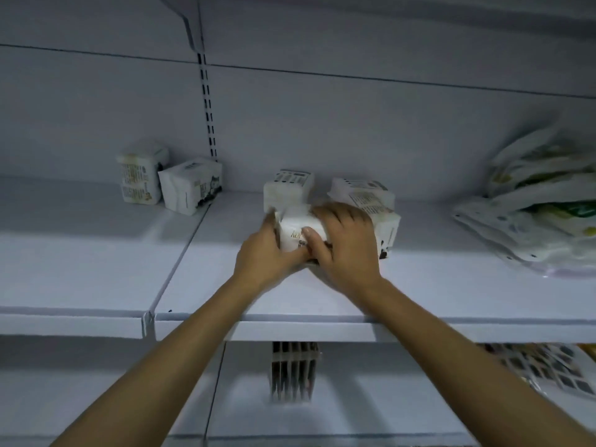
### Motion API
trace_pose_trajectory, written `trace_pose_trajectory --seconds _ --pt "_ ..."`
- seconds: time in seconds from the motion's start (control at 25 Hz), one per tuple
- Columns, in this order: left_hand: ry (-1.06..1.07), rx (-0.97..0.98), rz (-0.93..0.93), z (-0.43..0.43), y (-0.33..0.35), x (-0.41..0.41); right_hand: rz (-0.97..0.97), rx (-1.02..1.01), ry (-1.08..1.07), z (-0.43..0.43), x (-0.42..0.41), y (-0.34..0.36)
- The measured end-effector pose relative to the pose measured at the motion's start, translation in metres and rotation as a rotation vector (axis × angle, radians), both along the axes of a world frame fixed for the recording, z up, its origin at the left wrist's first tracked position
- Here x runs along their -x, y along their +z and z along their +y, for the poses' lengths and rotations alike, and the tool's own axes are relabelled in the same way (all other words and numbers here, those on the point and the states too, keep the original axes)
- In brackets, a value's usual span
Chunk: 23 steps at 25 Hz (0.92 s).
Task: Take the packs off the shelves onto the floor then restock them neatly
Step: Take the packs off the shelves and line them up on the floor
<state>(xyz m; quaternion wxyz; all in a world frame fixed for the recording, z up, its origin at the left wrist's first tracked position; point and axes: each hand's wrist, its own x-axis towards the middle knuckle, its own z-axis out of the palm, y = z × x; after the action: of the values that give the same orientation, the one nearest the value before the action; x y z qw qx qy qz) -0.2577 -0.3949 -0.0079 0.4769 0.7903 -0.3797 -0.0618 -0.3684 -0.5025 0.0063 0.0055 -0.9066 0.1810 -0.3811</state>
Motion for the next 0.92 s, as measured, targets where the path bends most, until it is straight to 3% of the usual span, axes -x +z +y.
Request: trace_pose_trajectory --seconds 0.12,0.28,0.44,0.56,0.68,0.84,0.92 --pt "0.000 -0.112 -0.067 -0.005 -0.001 0.002 -0.148 -0.021 0.048 -0.007 -0.002 -0.011" --pt "-0.013 -0.083 -0.058 -0.006 -0.007 -0.003 -0.208 -0.062 0.140 -0.012 -0.006 -0.013" --pt "-0.055 0.126 0.298 0.001 0.000 0.008 -0.284 -0.159 0.240 -0.011 -0.003 -0.012" --pt "0.010 0.129 0.285 0.019 0.015 0.028 -0.341 -0.254 0.325 -0.008 0.003 -0.007" --pt "0.094 0.182 0.267 0.049 0.024 0.065 -0.333 -0.210 0.432 -0.001 0.010 -0.002" --pt "0.123 0.394 0.422 0.086 0.033 0.101 -0.308 -0.358 0.742 0.030 0.024 -0.001" --pt "0.131 0.557 0.524 0.099 0.035 0.113 -0.354 -0.300 0.810 0.051 0.030 -0.007"
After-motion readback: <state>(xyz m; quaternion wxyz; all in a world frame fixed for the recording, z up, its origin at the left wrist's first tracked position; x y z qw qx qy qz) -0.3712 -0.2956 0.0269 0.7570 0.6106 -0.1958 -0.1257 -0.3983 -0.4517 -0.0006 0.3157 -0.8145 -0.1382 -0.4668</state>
